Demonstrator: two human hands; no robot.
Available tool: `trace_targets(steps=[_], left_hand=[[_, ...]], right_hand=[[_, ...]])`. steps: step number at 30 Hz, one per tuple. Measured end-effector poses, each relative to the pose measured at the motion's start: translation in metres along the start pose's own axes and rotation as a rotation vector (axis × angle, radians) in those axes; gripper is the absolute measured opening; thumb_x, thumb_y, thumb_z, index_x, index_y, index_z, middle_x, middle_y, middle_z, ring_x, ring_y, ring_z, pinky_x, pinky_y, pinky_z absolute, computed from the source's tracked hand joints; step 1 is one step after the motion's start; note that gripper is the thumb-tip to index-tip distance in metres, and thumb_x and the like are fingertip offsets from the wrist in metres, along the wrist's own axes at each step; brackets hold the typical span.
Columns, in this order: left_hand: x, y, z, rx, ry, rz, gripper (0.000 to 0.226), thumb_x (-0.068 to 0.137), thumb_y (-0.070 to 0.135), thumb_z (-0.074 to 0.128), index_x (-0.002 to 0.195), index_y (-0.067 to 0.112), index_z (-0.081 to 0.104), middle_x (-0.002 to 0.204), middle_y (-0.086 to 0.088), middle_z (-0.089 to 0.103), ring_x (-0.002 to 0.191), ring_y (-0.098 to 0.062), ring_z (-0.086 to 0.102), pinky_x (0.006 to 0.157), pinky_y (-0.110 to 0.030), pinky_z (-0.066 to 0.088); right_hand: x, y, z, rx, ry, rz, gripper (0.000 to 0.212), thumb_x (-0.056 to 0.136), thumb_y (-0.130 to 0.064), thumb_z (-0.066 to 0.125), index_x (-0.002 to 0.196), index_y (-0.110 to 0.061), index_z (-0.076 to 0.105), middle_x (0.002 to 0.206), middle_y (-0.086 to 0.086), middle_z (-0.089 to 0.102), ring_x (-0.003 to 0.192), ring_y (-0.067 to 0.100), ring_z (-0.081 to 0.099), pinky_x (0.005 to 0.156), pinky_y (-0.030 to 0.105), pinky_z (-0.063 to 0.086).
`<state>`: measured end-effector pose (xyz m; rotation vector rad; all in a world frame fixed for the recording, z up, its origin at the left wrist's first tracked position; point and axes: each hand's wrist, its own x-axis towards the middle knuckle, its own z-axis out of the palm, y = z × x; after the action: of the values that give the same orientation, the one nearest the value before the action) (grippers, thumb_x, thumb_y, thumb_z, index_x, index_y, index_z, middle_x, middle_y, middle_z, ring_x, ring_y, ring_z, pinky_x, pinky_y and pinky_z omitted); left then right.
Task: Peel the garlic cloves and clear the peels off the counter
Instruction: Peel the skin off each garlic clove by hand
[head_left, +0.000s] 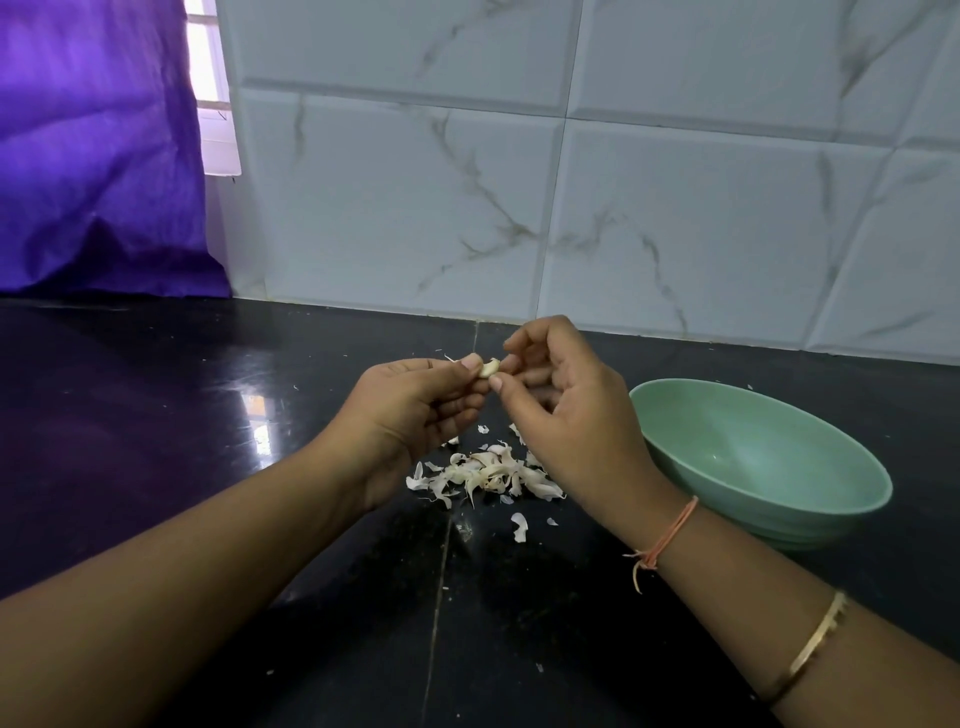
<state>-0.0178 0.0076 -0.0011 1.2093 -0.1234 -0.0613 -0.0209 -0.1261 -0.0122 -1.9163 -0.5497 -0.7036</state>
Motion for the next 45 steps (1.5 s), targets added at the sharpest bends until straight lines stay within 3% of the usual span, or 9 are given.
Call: trace_targets(steps=[5, 20, 28, 35, 41, 45], left_hand=[[-0.0006, 0.0008, 0.0009, 0.009, -0.015, -0.041, 0.016, 0.086, 0.011, 0.059, 0.073, 0.004, 0.063, 0.058, 0.000, 0.064, 0.052, -0.003, 0.058, 0.056, -0.014, 0.051], [0.0001, 0.0012, -0.0019, -0.032, -0.037, -0.081, 0.013, 0.083, 0.012, 0.060, 0.074, 0.005, 0.065, 0.061, -0.001, 0.064, 0.053, -0.004, 0.059, 0.055, -0.013, 0.053], [0.0022, -0.0002, -0.0027, -0.044, -0.043, -0.051, 0.013, 0.086, 0.011, 0.058, 0.075, 0.005, 0.063, 0.061, 0.000, 0.065, 0.053, -0.003, 0.059, 0.055, -0.012, 0.052], [0.0030, -0.0025, -0.0054, -0.004, -0.064, -0.026, 0.011, 0.082, 0.012, 0.060, 0.079, 0.003, 0.064, 0.062, 0.001, 0.066, 0.055, -0.002, 0.060, 0.055, -0.012, 0.052], [0.0043, -0.0041, -0.0060, 0.009, -0.072, -0.006, 0.018, 0.076, 0.013, 0.063, 0.086, -0.002, 0.063, 0.066, -0.001, 0.067, 0.057, -0.003, 0.061, 0.055, -0.013, 0.051], [0.0035, -0.0048, -0.0060, -0.029, -0.069, 0.023, 0.016, 0.072, 0.010, 0.062, 0.085, 0.000, 0.063, 0.066, -0.002, 0.068, 0.059, -0.003, 0.064, 0.056, -0.013, 0.052]], right_hand=[[0.0005, 0.0021, -0.0011, -0.001, 0.001, -0.057, 0.012, 0.083, -0.004, 0.065, 0.086, -0.014, 0.060, 0.079, -0.005, 0.063, 0.072, 0.011, 0.063, 0.068, 0.027, 0.054], [0.0021, -0.0010, -0.0043, 0.071, 0.008, 0.035, 0.012, 0.080, -0.006, 0.070, 0.074, -0.014, 0.062, 0.067, -0.007, 0.064, 0.066, 0.020, 0.064, 0.068, 0.035, 0.056], [0.0033, -0.0008, -0.0010, 0.167, 0.021, 0.123, 0.015, 0.083, -0.006, 0.067, 0.085, -0.020, 0.062, 0.082, 0.001, 0.067, 0.076, 0.022, 0.066, 0.075, 0.037, 0.057], [0.0030, -0.0043, -0.0045, 0.162, -0.020, 0.131, 0.009, 0.084, -0.004, 0.064, 0.080, -0.011, 0.065, 0.066, -0.002, 0.066, 0.060, 0.009, 0.063, 0.065, 0.025, 0.057], [0.0027, -0.0048, -0.0040, 0.108, 0.016, 0.142, 0.015, 0.083, -0.006, 0.066, 0.073, -0.016, 0.063, 0.063, 0.000, 0.065, 0.055, 0.007, 0.062, 0.059, 0.022, 0.056], [0.0029, -0.0052, -0.0023, 0.210, 0.010, 0.221, 0.011, 0.084, -0.003, 0.065, 0.075, -0.011, 0.063, 0.063, 0.000, 0.063, 0.056, 0.009, 0.061, 0.066, 0.034, 0.058]])
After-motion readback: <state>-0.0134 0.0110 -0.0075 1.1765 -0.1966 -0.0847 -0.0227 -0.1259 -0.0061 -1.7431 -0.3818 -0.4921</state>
